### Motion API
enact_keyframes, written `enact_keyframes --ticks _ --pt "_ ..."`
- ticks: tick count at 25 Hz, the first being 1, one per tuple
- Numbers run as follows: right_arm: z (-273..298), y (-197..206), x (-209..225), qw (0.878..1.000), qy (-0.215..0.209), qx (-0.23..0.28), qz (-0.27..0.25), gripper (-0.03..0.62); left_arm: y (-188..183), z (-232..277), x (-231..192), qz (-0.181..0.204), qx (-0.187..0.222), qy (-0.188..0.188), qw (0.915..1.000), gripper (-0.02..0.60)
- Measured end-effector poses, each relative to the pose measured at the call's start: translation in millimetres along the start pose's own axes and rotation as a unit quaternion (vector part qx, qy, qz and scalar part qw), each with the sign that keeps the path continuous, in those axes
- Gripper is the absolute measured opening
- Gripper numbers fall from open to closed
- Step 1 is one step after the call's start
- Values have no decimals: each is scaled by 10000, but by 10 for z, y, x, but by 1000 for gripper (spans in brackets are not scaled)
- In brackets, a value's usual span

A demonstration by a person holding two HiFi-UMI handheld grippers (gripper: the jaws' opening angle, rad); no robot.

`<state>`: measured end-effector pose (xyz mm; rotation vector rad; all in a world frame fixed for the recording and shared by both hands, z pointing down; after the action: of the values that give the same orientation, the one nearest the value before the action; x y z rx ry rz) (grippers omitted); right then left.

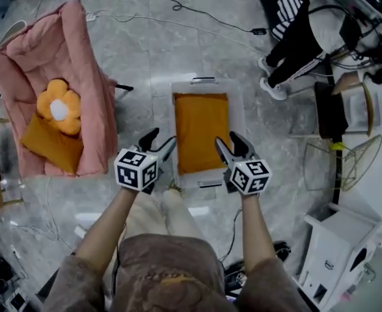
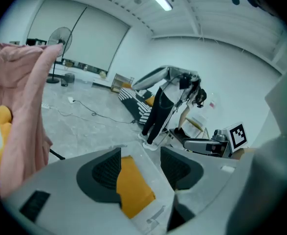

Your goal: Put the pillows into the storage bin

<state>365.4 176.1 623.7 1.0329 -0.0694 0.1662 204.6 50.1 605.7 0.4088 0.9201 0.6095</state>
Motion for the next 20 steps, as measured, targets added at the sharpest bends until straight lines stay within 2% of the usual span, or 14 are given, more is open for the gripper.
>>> enact_keyframes --ticks 5,10,13,20 --pt "-225 -710 -514 9984 -391 277 -300 221 -458 -959 160 -69 668 -193 9976 236" --pt "-145 -1177 -1319 9900 -1167 379 -691 221 -681 -1865 15 -218 1323 -587 9892 236" --pt "-15 -1405 -1858 9803 -1675 362 -983 222 -776 -2443 -203 -409 1709 -891 9804 236" --pt "458 -1923 -3115 9542 -2573 431 -1465 224 -917 -3666 -925 -842 2498 -1496 9529 236"
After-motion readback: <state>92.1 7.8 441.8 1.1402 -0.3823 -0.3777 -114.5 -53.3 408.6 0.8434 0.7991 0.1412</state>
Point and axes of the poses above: the fingertips, and each gripper's own axes: z forward along the fingers, x to its right, y out of its underside, the point moved 2 cm from there along -z, backward along the fingers, and after that the axes turned 15 degrees about -z, right-handed, at the moved point
